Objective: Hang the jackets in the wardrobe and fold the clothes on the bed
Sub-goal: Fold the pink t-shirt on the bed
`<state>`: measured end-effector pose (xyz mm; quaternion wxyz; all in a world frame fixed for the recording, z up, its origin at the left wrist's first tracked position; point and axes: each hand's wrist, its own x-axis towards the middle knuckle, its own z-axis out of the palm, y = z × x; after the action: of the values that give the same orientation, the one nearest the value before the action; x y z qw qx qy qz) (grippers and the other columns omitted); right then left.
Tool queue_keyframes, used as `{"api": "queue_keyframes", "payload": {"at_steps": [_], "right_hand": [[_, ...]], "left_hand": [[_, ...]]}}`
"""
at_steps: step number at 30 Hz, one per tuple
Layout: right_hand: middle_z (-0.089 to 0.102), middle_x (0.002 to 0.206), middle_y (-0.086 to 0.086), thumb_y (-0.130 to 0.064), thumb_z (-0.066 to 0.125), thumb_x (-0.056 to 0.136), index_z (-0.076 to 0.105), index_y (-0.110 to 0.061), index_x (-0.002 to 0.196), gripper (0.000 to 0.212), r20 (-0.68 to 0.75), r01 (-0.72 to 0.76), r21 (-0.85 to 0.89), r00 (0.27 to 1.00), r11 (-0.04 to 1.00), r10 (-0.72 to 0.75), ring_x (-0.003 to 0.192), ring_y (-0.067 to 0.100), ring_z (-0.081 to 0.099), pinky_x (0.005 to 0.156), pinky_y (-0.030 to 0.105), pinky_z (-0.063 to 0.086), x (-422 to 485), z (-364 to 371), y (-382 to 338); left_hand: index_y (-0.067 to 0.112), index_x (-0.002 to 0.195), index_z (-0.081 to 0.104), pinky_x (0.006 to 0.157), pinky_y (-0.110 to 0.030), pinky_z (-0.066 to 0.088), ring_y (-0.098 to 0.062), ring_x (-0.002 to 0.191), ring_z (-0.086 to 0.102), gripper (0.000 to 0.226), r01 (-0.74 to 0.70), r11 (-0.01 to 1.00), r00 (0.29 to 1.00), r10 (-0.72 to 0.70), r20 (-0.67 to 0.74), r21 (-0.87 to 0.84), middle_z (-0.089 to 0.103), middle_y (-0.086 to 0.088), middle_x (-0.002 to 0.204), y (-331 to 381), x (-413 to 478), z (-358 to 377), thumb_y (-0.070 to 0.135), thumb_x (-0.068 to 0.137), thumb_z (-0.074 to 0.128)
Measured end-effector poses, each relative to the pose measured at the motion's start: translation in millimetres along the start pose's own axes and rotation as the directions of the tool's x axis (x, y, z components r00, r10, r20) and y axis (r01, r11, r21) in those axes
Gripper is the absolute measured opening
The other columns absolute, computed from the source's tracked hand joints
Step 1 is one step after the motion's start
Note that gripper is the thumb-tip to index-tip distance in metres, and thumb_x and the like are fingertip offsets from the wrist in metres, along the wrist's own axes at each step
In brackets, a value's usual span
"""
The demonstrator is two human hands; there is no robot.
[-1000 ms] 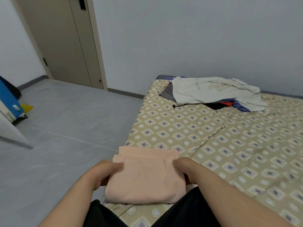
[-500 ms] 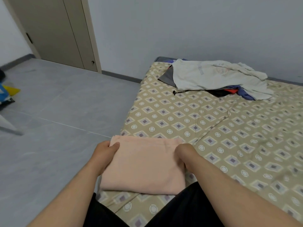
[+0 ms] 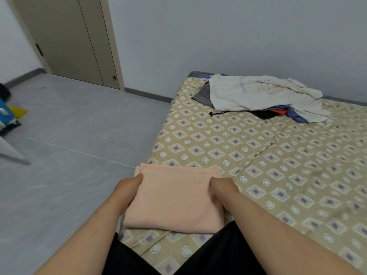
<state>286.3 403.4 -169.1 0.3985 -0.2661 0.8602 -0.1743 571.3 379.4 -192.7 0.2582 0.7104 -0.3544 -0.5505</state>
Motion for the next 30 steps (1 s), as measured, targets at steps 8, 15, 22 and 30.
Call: {"api": "queue_keyframes", "payload": {"at_steps": [8,15,22,30], "right_hand": [[0.055,0.12,0.011,-0.018,0.05,0.092,0.051,-0.006,0.12,0.03,0.257,-0.002,-0.079,0.966,0.997,0.022,0.111,0.031,0.054,0.103,0.041,0.045,-35.2,-8.6,5.1],[0.06,0.07,0.002,-0.013,0.072,0.083,0.058,-0.013,0.094,0.018,0.554,-0.191,0.057,0.822,0.98,0.128,0.065,0.015,0.053,0.055,0.024,0.04,-51.2,-24.4,7.6],[0.057,0.062,0.004,-0.001,0.052,0.096,0.06,-0.009,0.085,0.015,0.548,-0.219,0.165,0.831,0.962,0.095,0.047,0.009,0.05,0.036,0.013,0.038,-57.1,-30.4,9.8],[0.05,0.073,0.011,0.003,0.032,0.095,0.051,-0.004,0.082,0.024,0.336,-0.138,-0.069,0.929,0.988,0.153,0.057,0.018,0.042,0.045,0.023,0.038,-52.0,-23.4,15.9]], "left_hand": [[0.015,0.108,0.067,0.072,-0.033,0.054,-0.026,0.091,0.071,0.034,0.192,0.98,0.959,-0.197,0.201,0.046,0.076,-0.007,0.096,-6.2,-32.7,-15.6,0.043,0.089,0.066],[0.008,0.1,0.064,0.038,-0.019,0.043,-0.014,0.054,0.056,0.027,0.291,0.955,0.912,-0.294,0.286,0.052,0.064,-0.006,0.07,-7.2,-53.2,-26.3,0.024,0.083,0.077],[0.001,0.106,0.059,0.049,-0.033,0.057,-0.028,0.09,0.068,0.024,0.261,0.957,0.938,-0.221,0.266,-0.124,0.066,-0.017,0.107,-5.0,-66.1,-12.7,0.0,0.086,0.07],[0.005,0.099,0.054,0.044,-0.03,0.056,-0.025,0.087,0.064,0.014,0.24,0.967,0.955,-0.251,0.158,0.09,0.06,-0.012,0.103,-13.5,-72.8,1.3,-0.004,0.09,0.06]]}}
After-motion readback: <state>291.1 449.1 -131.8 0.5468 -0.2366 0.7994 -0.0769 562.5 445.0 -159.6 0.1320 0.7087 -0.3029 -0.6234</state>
